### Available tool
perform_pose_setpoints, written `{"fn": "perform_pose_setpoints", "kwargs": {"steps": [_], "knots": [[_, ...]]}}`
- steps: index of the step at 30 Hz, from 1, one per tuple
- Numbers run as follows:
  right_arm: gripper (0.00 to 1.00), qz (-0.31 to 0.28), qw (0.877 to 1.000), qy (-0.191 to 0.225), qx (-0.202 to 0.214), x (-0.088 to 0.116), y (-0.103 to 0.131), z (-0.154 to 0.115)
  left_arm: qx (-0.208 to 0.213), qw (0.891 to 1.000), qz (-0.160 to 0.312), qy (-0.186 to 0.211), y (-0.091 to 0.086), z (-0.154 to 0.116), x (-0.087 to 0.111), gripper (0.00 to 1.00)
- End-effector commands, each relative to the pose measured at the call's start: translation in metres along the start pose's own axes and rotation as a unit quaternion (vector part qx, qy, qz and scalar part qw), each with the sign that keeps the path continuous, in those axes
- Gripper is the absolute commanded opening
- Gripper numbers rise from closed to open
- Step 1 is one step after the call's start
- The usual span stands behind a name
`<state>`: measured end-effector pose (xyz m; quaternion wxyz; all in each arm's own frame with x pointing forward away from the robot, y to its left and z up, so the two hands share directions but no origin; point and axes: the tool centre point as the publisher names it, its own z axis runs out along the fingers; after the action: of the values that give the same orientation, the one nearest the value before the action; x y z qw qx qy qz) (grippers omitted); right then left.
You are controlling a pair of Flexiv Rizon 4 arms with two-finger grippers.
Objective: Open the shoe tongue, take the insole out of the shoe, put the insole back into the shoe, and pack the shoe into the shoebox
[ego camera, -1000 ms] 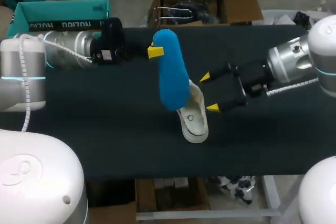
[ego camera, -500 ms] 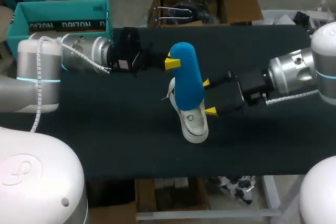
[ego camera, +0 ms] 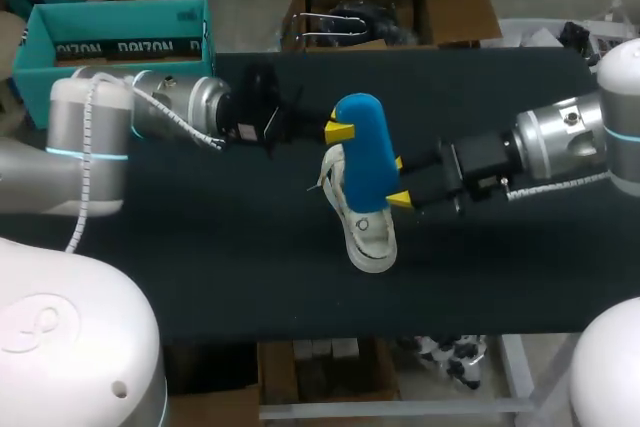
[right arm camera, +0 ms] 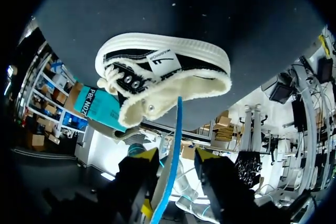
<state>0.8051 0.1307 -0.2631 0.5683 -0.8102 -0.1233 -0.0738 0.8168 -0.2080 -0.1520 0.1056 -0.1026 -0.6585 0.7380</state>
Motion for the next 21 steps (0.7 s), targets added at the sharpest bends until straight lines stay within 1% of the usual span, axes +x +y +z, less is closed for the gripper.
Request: {"fn": "perform_pose_setpoints", "kwargs": {"steps": [1,4,5,6,7,11,13,14,15,16,17,19,21], "knots": [[0.44,-0.002,1.000,-0.003,0.009,0.003,0.003,-0.001,0.014,1.000,0.007,-0.002,0.007,0.003,-0.001,0.00],[0.41,-0.004,1.000,-0.002,0.013,0.003,0.003,-0.001,0.016,1.000,0.013,-0.003,0.010,0.004,0.000,0.00],[0.38,-0.004,1.000,-0.002,0.013,0.003,0.003,-0.001,0.017,1.000,0.013,-0.003,0.010,0.005,0.000,0.00],[0.27,-0.004,1.000,-0.002,0.014,0.003,0.004,-0.001,0.018,1.000,0.014,-0.003,0.011,0.005,0.000,0.00],[0.00,-0.004,1.000,-0.002,0.014,0.003,0.004,-0.001,0.018,1.000,0.014,-0.003,0.012,0.006,0.000,0.00],[0.00,-0.009,1.000,-0.002,0.017,0.003,0.004,-0.001,0.016,1.000,0.010,-0.001,0.014,0.007,0.000,0.00],[0.00,-0.014,1.000,-0.002,0.021,0.001,0.004,-0.002,0.016,1.000,0.000,0.001,0.014,0.007,-0.001,0.00],[0.00,-0.016,1.000,-0.003,0.024,0.001,0.004,-0.001,0.015,1.000,-0.003,0.004,0.014,0.007,-0.001,0.06],[0.00,-0.017,1.000,-0.002,0.026,0.000,0.004,-0.001,0.011,1.000,-0.006,0.007,0.013,0.006,-0.002,0.35],[0.00,-0.017,1.000,-0.003,0.026,-0.002,0.005,-0.002,0.011,1.000,-0.007,0.010,0.012,0.005,-0.002,0.76],[0.00,-0.018,0.999,-0.003,0.026,-0.003,0.005,-0.002,0.010,1.000,-0.008,0.012,0.011,0.002,-0.002,1.00],[0.00,-0.022,0.999,-0.005,0.029,-0.006,0.004,-0.003,0.012,1.000,-0.016,0.017,0.007,-0.003,-0.003,1.00],[0.00,-0.028,0.999,-0.010,0.030,-0.010,0.004,-0.003,0.003,0.999,-0.023,0.032,0.005,-0.010,-0.004,1.00]]}}
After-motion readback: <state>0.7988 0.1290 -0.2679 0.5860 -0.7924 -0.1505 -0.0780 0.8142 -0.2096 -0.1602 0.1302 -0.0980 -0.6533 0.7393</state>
